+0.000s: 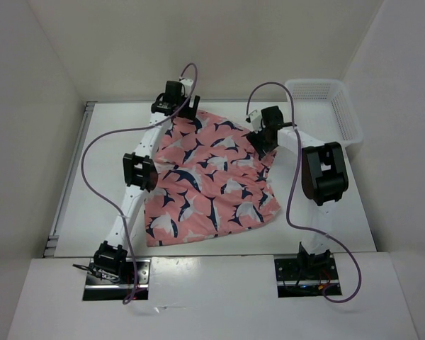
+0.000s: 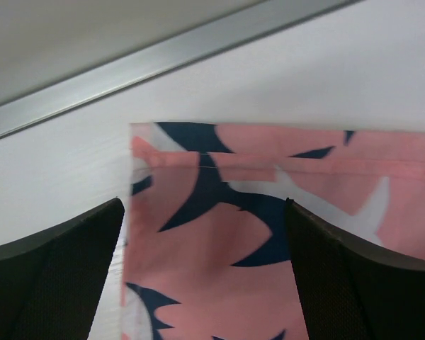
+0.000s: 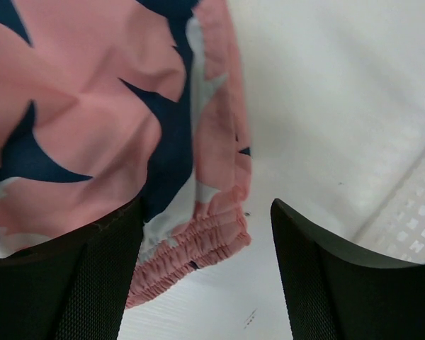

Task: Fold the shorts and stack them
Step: Fold the shorts

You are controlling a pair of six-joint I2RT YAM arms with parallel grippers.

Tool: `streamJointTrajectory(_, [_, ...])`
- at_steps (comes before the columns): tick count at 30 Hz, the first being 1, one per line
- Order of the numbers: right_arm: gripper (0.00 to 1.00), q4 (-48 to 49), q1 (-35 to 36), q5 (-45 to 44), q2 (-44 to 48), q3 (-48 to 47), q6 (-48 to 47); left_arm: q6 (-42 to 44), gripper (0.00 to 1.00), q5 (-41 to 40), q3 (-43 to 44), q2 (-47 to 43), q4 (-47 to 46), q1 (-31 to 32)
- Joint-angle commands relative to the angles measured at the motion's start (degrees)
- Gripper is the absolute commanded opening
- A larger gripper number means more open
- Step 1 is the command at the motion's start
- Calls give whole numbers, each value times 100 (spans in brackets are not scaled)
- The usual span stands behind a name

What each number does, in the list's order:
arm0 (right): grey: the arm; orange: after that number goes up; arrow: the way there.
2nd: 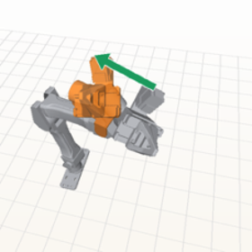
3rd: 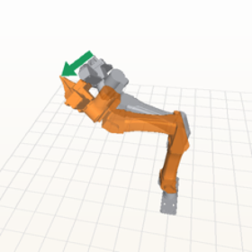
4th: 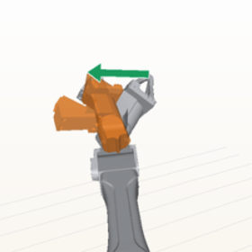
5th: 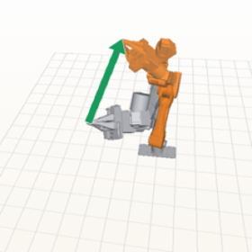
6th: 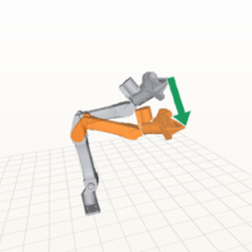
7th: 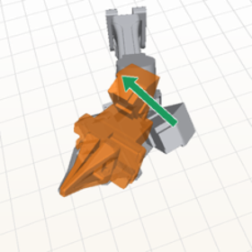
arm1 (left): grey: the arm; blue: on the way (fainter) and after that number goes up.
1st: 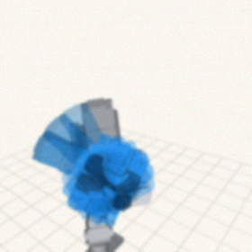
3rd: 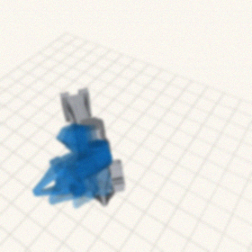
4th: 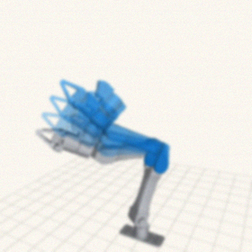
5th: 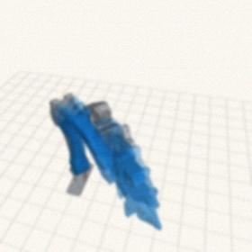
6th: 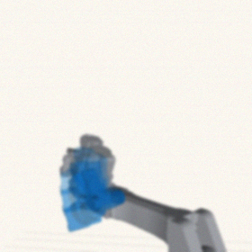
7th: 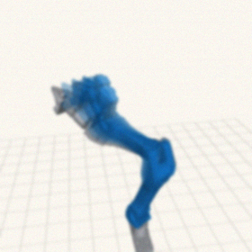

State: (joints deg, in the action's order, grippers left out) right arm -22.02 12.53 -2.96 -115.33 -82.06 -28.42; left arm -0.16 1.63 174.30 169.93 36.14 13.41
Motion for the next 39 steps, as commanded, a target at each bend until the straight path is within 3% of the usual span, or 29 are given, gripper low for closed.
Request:
streamJointTrajectory(1, [76, -74, -137, 32, -60, -22, -32, 16, 100, -487, 245, 163, -292, -102])
streamJointTrajectory(13, [80, -65, -137, -117, -534, 147, -541, 16, 98, -910, 517, 805, 323, -32])
streamJointTrajectory(18, [80, -13, -137, -65, -482, 15, -541, 16, 60, -769, 517, 752, 692, 100])
streamJointTrajectory(19, [78, -65, -137, -64, -482, 15, -646, 16, 41, -769, 517, 752, 893, 100])
streamJointTrajectory(22, [64, -302, 107, 172, -342, 76, -1075, 16, 12, -875, 517, 692, 1402, 100])
streamJointTrajectory(25, [43, -373, 547, 173, -113, 304, -1489, 16, 0, -858, 517, 498, 2008, -118])
streamJointTrajectory(28, [37, -259, 1145, 339, 63, 366, -1230, 16, 0, -534, 517, 182, 2763, -505])
streamJointTrajectory(30, [45, -311, 1260, 838, 133, 86, -833, 16, 0, -445, 517, -46, 3134, -672])
streamJointTrajectory(33, [55, -312, 1322, 920, 204, -125, -595, 16, 6, -199, 517, -371, 3784, -954])
streamJointTrajectory(34, [59, -312, 1322, 920, 204, -195, -507, 16, 13, -137, 517, -468, 3786, -1033])
streamJointTrajectory(35, [59, -312, 1322, 920, 204, -283, -506, 16, 43, 55, 517, -565, 3786, -1033])
streamJointTrajectory(36, [59, -312, 1322, 920, 256, -284, -445, 16, 63, 170, 517, -783, 3786, -1086])
streamJointTrajectory(38, [59, -312, 1322, 920, 256, -494, -305, 16, 82, 302, 517, -952, 3419, -1086])
streamJointTrajectory(39, [61, -312, 1261, 920, 204, -547, -243, 16, 86, 303, 517, -1014, 3034, -1086])
